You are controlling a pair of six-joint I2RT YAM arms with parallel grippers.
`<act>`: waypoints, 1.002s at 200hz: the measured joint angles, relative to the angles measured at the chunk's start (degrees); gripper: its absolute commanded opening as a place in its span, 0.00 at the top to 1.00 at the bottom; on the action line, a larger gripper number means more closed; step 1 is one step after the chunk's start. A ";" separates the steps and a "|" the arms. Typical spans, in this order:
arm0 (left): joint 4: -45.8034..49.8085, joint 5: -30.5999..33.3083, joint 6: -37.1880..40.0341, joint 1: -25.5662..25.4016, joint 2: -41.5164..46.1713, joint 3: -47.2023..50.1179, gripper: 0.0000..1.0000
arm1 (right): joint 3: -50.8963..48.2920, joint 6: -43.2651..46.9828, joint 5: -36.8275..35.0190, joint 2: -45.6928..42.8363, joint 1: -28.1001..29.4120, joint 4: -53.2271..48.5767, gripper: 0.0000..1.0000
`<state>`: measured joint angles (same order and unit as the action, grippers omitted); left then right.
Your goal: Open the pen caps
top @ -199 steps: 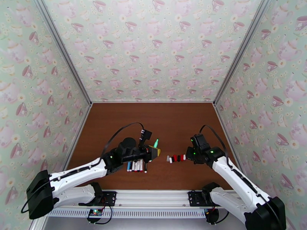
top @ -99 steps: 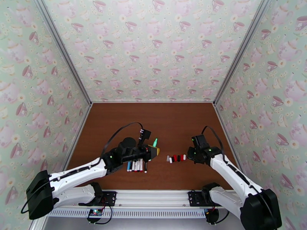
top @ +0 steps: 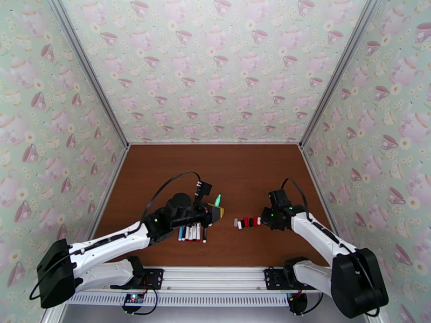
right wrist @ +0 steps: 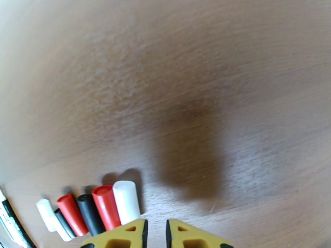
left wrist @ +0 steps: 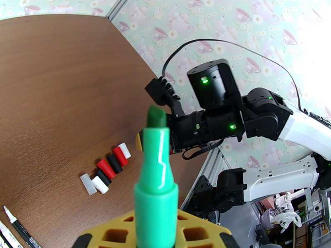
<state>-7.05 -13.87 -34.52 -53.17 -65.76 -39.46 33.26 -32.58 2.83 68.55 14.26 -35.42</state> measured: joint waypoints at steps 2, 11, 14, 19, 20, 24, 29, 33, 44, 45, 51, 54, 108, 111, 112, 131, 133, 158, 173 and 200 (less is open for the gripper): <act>0.00 -0.02 0.02 0.00 -0.04 0.00 0.89 | 0.00 0.07 0.00 0.17 0.00 0.07 0.87; -0.02 -0.02 0.02 0.00 -0.35 0.00 0.89 | 0.00 0.13 0.00 1.05 0.00 0.50 0.87; 0.00 -0.02 0.02 0.00 -0.44 0.00 0.89 | 0.00 0.26 0.00 1.33 0.00 0.66 0.86; 0.00 -0.02 0.00 0.00 -0.63 0.00 0.89 | 0.00 0.33 0.00 1.79 0.00 0.87 0.86; 0.00 -0.02 0.00 0.00 -0.68 0.00 0.89 | 0.00 0.33 0.00 1.92 0.00 0.90 0.86; 0.02 -0.02 0.00 0.00 -0.79 0.00 0.89 | 0.02 0.35 0.00 2.19 0.00 0.98 0.85; 0.02 -0.02 0.00 0.00 -0.92 0.00 0.89 | 0.02 0.42 0.00 2.54 0.00 1.11 0.85; 0.02 0.00 0.00 0.00 -0.98 0.00 0.89 | 0.02 0.48 0.00 2.82 0.00 1.22 0.84; 0.04 -0.02 0.00 0.00 -1.11 0.00 0.89 | 0.02 0.61 -0.02 3.43 -0.04 1.49 0.83; 0.07 -0.02 0.00 0.00 -1.11 0.00 0.89 | 0.02 0.63 -0.02 3.48 -0.04 1.51 0.83; 0.09 0.00 0.00 0.00 -1.11 0.00 0.89 | 0.04 0.79 -0.02 3.76 -0.04 1.55 0.83; 0.13 -0.02 0.00 0.00 -1.11 0.00 0.89 | 0.04 0.90 -0.02 3.87 -0.04 1.57 0.82; 0.46 -0.02 0.00 0.00 -1.22 0.00 0.89 | 0.13 1.42 -0.02 4.81 -0.04 1.97 0.74; 0.44 -0.02 0.02 0.00 -1.22 0.00 0.89 | 0.13 1.46 -0.04 4.85 -0.04 1.99 0.74; 0.44 -0.02 0.00 0.00 -1.27 0.00 0.89 | 0.13 1.46 -0.04 4.85 -0.04 1.99 0.73; 0.50 -0.02 0.02 0.00 -1.79 0.00 0.89 | 0.13 1.68 -0.02 4.94 -0.04 2.12 0.70; 0.52 -0.02 0.02 0.00 -1.88 0.00 0.89 | 0.13 1.70 -0.02 4.94 -0.04 2.14 0.70; 1.14 -0.04 0.02 0.00 -2.64 -0.02 0.89 | 0.13 1.81 0.00 4.92 -0.04 2.12 0.70; 1.70 -0.04 0.04 0.00 -2.69 -0.02 0.89 | 0.13 1.81 0.00 4.70 -0.04 2.12 0.71; 1.79 -0.04 0.04 0.00 -2.75 -0.07 0.89 | 0.13 1.84 0.00 4.17 -0.04 2.12 0.74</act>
<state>-5.26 -13.91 -34.48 -53.17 -68.51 -39.53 33.39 -30.74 2.83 72.73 14.22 -33.30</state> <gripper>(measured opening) 0.185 0.269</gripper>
